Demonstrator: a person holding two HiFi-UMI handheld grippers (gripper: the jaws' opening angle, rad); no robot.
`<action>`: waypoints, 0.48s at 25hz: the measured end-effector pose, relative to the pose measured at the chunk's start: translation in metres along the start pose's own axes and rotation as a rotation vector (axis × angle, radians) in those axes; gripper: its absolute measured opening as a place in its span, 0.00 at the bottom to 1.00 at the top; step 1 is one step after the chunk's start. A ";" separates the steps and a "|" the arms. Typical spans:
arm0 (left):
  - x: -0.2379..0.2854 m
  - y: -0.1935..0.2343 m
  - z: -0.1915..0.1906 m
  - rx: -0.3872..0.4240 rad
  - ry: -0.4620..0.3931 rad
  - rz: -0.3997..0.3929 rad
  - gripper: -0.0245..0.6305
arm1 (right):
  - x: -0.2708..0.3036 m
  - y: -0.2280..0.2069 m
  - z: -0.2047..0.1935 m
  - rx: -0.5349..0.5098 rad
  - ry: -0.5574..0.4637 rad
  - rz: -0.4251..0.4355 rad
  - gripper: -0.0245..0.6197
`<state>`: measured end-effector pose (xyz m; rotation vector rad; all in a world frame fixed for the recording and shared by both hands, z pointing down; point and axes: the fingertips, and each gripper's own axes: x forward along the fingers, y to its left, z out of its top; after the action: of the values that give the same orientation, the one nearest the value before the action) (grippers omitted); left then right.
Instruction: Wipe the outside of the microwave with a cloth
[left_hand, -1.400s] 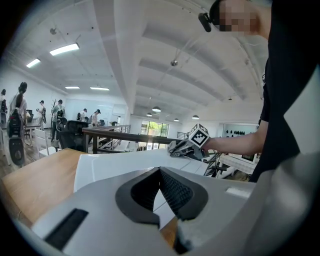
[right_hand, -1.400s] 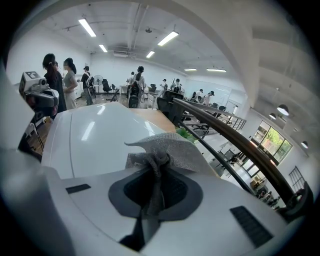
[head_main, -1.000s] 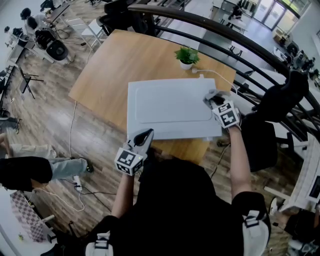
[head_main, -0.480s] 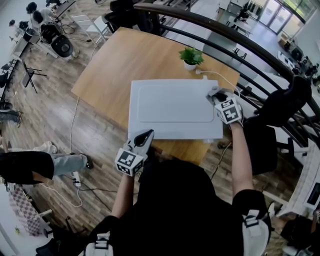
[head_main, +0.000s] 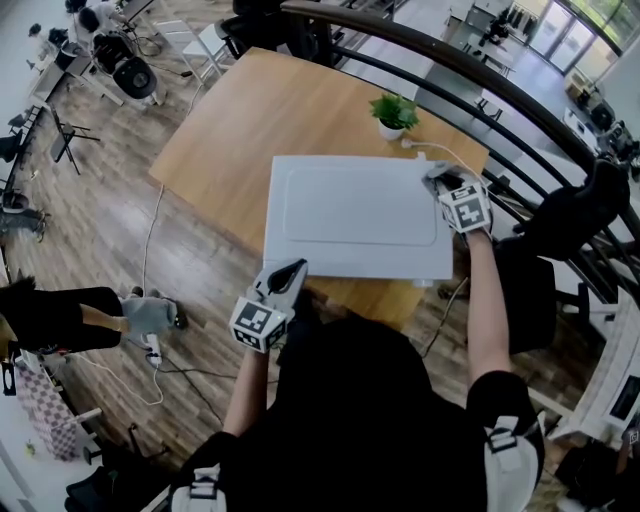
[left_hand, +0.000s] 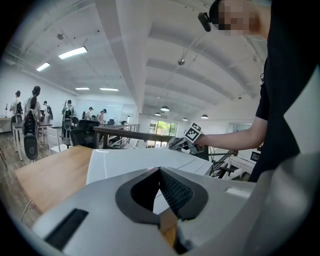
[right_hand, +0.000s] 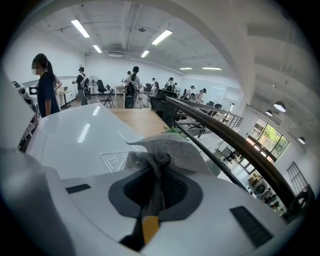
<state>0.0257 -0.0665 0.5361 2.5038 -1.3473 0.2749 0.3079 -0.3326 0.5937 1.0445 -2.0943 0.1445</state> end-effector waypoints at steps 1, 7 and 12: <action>-0.001 0.001 0.000 -0.001 -0.001 0.002 0.04 | 0.000 0.000 0.001 -0.003 -0.001 -0.006 0.06; -0.007 0.014 0.002 -0.007 -0.008 0.009 0.04 | 0.004 0.003 0.014 -0.031 -0.002 -0.032 0.06; -0.015 0.027 0.001 -0.015 -0.008 0.010 0.04 | 0.008 0.008 0.018 -0.034 0.016 -0.048 0.06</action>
<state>-0.0049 -0.0691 0.5352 2.4887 -1.3605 0.2558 0.2886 -0.3402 0.5888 1.0686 -2.0494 0.0930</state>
